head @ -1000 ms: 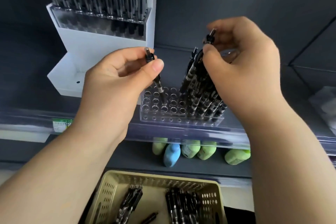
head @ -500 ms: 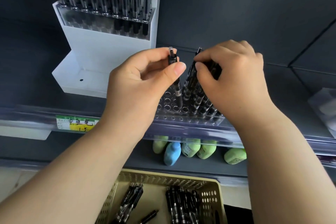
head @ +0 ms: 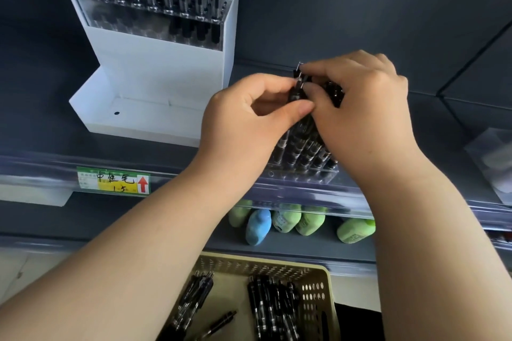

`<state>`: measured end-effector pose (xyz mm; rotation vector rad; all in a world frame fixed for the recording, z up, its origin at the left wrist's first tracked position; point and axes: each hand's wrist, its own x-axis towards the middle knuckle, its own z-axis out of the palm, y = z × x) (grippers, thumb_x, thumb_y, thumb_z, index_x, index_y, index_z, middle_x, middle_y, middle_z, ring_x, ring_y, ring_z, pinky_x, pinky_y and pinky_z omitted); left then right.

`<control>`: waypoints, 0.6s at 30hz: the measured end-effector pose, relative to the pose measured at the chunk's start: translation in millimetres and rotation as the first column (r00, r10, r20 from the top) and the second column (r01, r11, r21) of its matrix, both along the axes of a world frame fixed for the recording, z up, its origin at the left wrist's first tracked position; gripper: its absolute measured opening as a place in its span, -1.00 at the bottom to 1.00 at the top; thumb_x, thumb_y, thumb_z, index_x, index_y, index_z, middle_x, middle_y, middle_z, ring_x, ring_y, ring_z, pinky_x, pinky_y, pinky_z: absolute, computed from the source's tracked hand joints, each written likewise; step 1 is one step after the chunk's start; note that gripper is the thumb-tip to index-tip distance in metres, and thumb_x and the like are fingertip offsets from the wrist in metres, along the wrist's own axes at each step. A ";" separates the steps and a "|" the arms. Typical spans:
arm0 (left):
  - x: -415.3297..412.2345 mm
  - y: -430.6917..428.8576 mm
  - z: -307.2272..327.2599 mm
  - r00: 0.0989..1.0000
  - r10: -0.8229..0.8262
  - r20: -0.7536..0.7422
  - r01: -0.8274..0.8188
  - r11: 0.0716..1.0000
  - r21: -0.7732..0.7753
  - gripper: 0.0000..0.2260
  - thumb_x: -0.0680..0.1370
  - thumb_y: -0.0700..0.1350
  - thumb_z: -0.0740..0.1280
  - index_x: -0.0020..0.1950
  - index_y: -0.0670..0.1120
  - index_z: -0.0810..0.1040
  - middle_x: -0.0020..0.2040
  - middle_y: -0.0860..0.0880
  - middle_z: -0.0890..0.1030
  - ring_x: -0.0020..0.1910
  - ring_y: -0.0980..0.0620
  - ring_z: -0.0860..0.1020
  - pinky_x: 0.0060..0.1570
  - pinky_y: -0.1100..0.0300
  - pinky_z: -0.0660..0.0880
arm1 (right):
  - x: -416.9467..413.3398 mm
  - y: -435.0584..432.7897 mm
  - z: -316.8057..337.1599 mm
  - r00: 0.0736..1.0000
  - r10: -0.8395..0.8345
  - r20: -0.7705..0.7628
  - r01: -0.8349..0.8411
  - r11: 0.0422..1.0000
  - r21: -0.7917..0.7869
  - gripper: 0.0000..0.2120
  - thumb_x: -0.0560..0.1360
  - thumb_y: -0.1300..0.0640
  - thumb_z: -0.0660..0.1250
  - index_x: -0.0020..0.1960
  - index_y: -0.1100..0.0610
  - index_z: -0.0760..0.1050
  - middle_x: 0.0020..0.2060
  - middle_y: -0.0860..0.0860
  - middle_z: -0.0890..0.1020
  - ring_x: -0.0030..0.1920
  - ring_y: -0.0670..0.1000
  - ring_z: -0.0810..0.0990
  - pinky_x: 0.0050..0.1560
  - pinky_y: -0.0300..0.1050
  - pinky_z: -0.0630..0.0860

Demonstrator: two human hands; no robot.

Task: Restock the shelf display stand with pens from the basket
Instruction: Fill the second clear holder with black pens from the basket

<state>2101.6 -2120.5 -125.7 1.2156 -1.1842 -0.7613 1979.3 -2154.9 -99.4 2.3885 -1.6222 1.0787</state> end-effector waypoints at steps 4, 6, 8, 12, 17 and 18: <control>-0.9 -3.3 -5.3 0.996 0.022 0.086 -0.026 0.999 0.044 -0.79 0.34 -0.06 0.52 -0.11 0.13 0.56 -0.16 0.13 0.65 -0.15 0.25 0.61 -0.02 0.25 0.57 | -3.8 1.3 2.3 0.996 0.025 0.082 -0.024 1.000 -0.020 -0.75 0.48 0.08 0.22 0.08 -0.03 0.61 -0.02 -0.08 0.62 0.08 0.07 0.50 0.13 0.12 0.41; 0.0 -3.4 -4.8 0.990 0.037 0.135 -0.043 0.998 0.040 -0.78 0.33 -0.03 0.52 -0.14 0.17 0.53 -0.17 0.16 0.64 -0.16 0.27 0.60 -0.03 0.27 0.56 | -5.3 2.2 3.0 0.995 0.035 0.095 -0.033 0.999 -0.026 -0.76 0.48 0.08 0.23 0.06 -0.03 0.61 -0.04 -0.09 0.62 0.07 0.06 0.50 0.13 0.12 0.41; 0.5 -2.4 -3.0 0.980 0.038 0.198 -0.045 0.999 0.029 -0.79 0.34 -0.02 0.52 -0.15 0.17 0.54 -0.18 0.17 0.64 -0.17 0.27 0.60 -0.05 0.28 0.56 | -5.5 2.8 2.6 0.994 0.049 0.097 -0.048 0.999 -0.016 -0.77 0.48 0.08 0.23 0.05 -0.02 0.61 -0.05 -0.10 0.62 0.06 0.06 0.51 0.12 0.13 0.41; -4.0 2.2 -4.9 0.950 0.035 0.311 -0.029 0.999 -0.023 -0.81 0.34 -0.05 0.52 -0.09 0.08 0.60 -0.20 0.17 0.64 -0.21 0.26 0.59 -0.14 0.44 0.51 | -5.4 1.8 1.8 0.993 0.068 0.097 -0.067 0.998 -0.017 -0.77 0.48 0.10 0.23 0.01 -0.01 0.63 -0.07 -0.07 0.63 0.05 0.07 0.51 0.11 0.13 0.42; -7.0 2.5 -9.9 0.921 0.071 0.383 -0.051 0.997 -0.062 -0.77 0.35 -0.06 0.52 -0.04 0.00 0.60 -0.18 0.12 0.64 -0.18 0.24 0.58 -0.12 0.47 0.47 | -4.7 1.6 4.0 0.991 0.065 0.120 -0.062 0.998 -0.026 -0.78 0.48 0.11 0.23 0.01 -0.01 0.63 -0.07 -0.08 0.63 0.04 0.07 0.52 0.11 0.12 0.42; -5.7 1.2 -11.0 0.912 0.075 0.404 -0.059 0.997 -0.051 -0.76 0.35 -0.05 0.52 -0.04 0.00 0.59 -0.19 0.13 0.63 -0.19 0.23 0.57 -0.12 0.47 0.47 | -4.7 1.8 4.8 0.990 0.064 0.124 -0.061 0.998 -0.034 -0.78 0.48 0.11 0.23 0.01 -0.01 0.63 -0.07 -0.07 0.63 0.03 0.07 0.52 0.10 0.13 0.43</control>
